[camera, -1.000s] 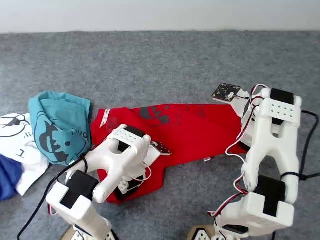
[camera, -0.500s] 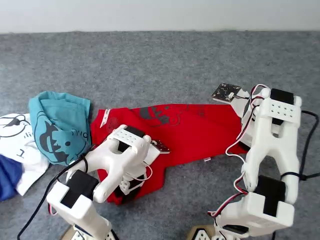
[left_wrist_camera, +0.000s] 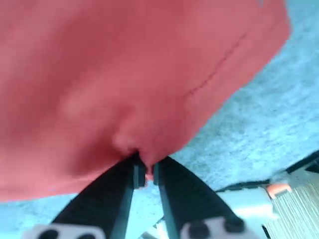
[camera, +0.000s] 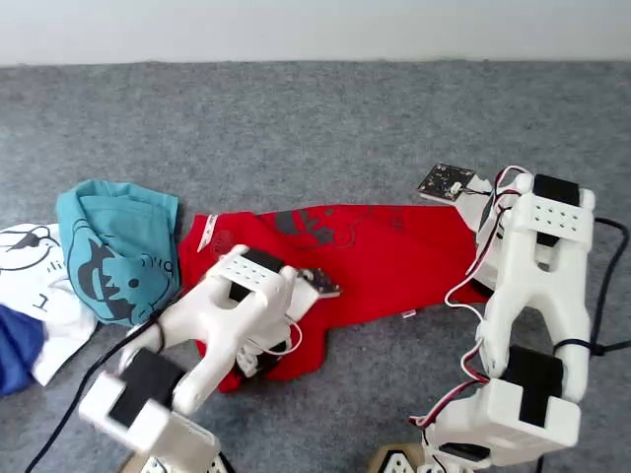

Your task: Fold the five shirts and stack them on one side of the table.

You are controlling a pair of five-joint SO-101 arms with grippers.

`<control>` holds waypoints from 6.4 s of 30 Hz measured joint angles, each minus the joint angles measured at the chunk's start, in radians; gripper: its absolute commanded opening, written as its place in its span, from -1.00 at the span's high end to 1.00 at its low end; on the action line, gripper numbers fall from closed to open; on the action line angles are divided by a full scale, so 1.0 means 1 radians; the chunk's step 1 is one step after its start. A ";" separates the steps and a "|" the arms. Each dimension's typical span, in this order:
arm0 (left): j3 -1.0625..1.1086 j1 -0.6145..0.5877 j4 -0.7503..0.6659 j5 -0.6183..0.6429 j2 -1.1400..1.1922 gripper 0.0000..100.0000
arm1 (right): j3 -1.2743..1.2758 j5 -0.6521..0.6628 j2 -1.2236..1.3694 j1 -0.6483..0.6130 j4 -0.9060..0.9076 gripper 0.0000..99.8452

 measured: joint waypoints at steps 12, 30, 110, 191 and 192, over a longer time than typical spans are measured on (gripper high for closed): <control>-0.230 -0.002 0.255 -0.002 -0.410 0.97 | -0.262 0.000 0.000 0.002 0.158 0.98; -0.178 -0.002 0.207 -0.083 -0.095 0.97 | -0.241 0.000 -0.002 -0.017 0.169 0.98; -0.566 -0.195 0.229 0.061 -0.015 0.69 | -0.241 0.000 -0.002 -0.017 0.163 0.98; -0.491 -0.157 0.256 0.003 -0.149 0.97 | -0.440 -0.054 -0.002 -0.023 0.281 0.98; -0.505 -0.172 0.259 0.003 -0.170 0.97 | -0.440 -0.058 -0.017 -0.023 0.281 0.98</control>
